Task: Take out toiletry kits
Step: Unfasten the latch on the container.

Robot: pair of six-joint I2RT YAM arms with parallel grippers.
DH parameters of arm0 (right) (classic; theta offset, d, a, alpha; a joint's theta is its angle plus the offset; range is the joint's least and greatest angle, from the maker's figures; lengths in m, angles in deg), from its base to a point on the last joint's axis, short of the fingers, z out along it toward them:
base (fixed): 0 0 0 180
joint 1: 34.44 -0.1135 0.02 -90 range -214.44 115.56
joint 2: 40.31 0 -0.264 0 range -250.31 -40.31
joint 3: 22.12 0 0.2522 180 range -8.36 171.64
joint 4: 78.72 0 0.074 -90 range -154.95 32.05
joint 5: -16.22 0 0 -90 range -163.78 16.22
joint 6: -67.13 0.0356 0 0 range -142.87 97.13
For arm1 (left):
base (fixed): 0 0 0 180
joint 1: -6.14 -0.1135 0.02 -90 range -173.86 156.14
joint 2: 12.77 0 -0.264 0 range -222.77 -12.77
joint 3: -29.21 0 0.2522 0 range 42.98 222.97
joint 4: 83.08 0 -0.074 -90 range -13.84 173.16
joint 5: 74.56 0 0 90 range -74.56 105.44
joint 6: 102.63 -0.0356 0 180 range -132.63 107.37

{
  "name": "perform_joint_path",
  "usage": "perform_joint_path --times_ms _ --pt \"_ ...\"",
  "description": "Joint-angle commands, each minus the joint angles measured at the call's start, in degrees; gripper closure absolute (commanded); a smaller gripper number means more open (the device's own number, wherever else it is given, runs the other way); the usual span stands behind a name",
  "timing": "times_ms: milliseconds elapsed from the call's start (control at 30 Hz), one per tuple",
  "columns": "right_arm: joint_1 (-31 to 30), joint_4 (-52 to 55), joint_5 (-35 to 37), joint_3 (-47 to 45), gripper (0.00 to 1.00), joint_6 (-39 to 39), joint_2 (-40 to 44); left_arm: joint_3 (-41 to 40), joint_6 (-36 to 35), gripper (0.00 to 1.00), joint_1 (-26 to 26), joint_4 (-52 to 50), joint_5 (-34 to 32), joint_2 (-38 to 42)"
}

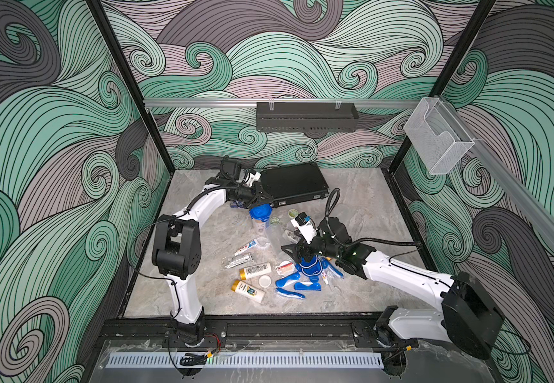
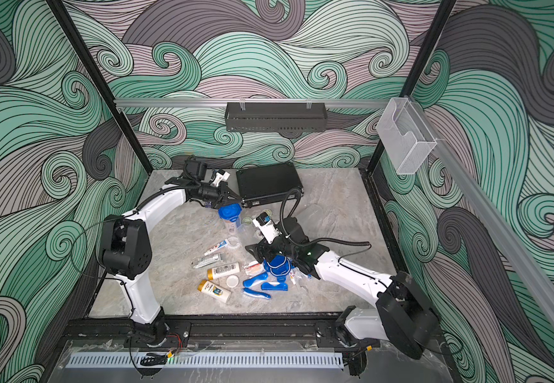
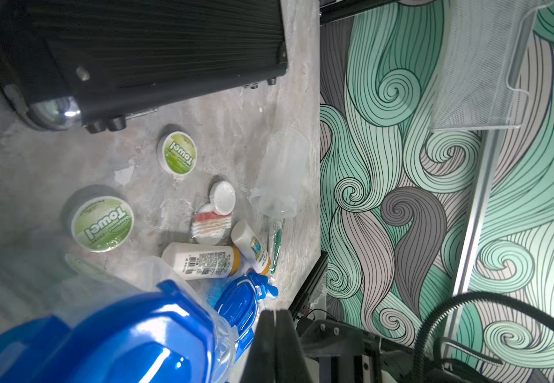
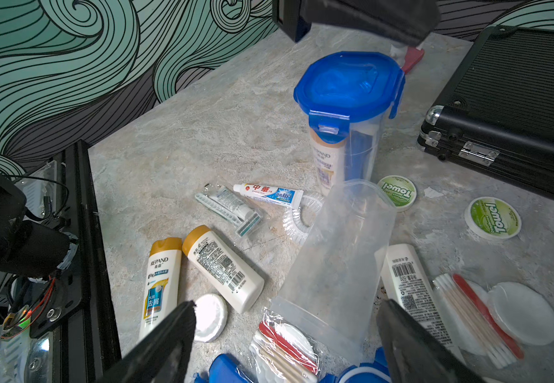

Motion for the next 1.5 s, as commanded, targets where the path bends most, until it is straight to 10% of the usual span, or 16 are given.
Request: perform_joint_path --times_ms 0,1100,1467 --pt "0.2 0.73 0.67 -0.69 0.13 0.21 1.0 -0.53 3.16 1.0 -0.73 4.09 2.23 0.43" --pt "3.38 4.61 -1.57 10.9 0.14 10.42 -6.07 -20.92 11.04 1.0 -3.74 23.17 5.16 1.94" --pt "8.58 6.81 -17.07 22.55 0.25 25.32 -19.5 -22.57 11.92 1.0 -4.66 26.48 6.88 0.43"
